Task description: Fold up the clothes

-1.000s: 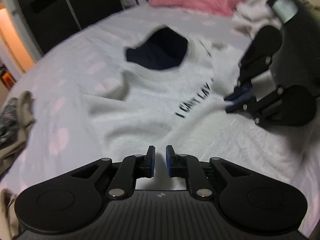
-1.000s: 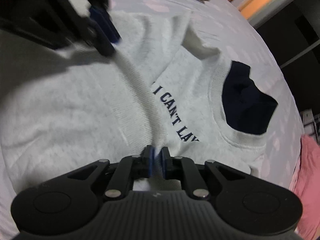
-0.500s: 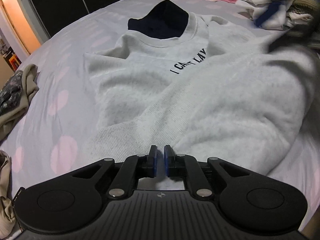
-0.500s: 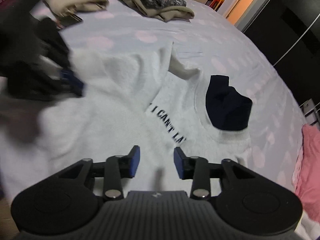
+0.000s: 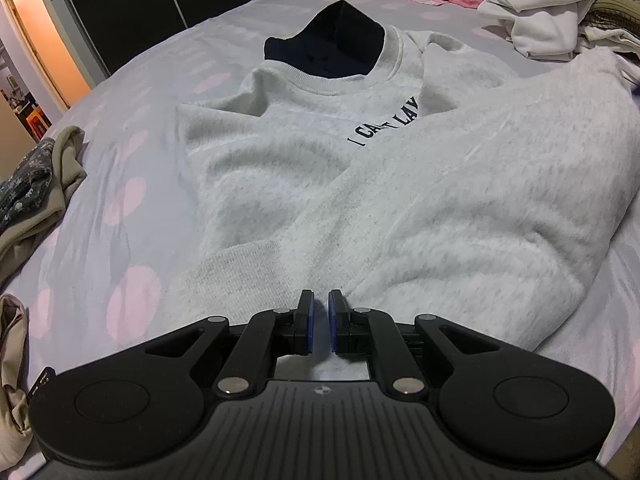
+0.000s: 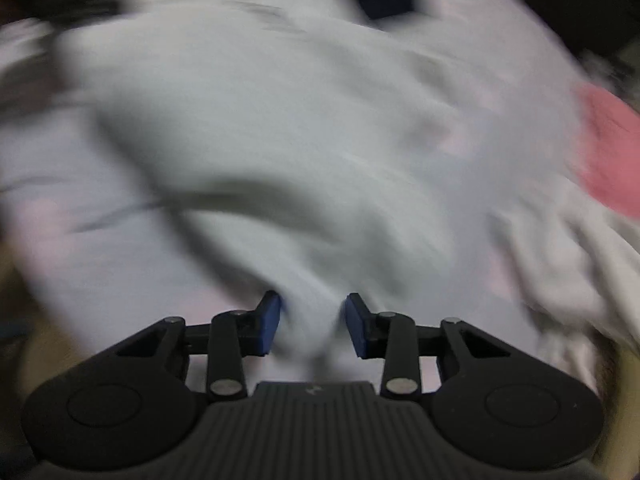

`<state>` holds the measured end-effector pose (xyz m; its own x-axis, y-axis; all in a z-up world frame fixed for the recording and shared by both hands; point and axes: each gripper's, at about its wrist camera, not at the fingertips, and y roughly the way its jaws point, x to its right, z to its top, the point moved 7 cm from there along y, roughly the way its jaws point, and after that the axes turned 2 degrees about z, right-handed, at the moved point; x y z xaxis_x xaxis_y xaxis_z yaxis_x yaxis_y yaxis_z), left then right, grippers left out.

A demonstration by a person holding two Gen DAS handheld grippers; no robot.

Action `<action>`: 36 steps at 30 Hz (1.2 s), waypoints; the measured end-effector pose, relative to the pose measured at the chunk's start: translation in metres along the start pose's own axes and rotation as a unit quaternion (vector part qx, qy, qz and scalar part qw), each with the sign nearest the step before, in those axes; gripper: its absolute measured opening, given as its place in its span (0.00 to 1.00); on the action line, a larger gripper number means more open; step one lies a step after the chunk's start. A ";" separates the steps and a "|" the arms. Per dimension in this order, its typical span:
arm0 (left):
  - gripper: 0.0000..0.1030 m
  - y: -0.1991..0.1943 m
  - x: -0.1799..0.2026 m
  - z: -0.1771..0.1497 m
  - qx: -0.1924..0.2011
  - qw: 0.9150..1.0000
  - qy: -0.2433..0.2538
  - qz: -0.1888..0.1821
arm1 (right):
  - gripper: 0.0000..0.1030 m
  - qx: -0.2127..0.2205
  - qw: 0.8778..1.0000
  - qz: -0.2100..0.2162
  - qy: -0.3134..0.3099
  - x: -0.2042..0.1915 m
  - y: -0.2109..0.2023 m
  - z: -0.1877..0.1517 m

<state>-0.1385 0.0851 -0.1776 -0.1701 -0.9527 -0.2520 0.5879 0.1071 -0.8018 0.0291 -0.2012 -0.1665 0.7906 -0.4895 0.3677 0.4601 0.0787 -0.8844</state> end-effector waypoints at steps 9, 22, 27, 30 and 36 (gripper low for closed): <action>0.07 0.003 0.002 0.001 -0.005 1.000 0.003 0.007 | 0.66 0.078 0.949 0.196 0.232 0.037 -0.022 -0.013; 0.07 0.005 -0.004 -0.001 -0.001 1.000 -0.005 -0.015 | 0.05 0.043 0.953 0.228 0.195 0.019 -0.004 -0.011; 0.07 0.004 -0.004 -0.001 0.001 1.000 -0.006 -0.014 | 0.05 0.057 0.963 0.194 0.180 0.035 -0.001 -0.018; 0.07 0.002 -0.001 0.000 0.002 1.000 0.000 -0.006 | 0.10 0.032 0.979 0.151 0.132 0.002 0.025 -0.018; 0.17 -0.031 -0.007 0.001 0.040 0.999 -0.004 -0.001 | 0.36 0.024 0.980 0.157 0.121 -0.007 0.027 -0.020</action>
<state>-0.1549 0.0885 -0.1507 -0.1648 -0.9551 -0.2461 0.6498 0.0826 -0.7556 0.0281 -0.2131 -0.1987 0.7796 -0.6263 -0.0042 0.2330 0.2962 -0.9263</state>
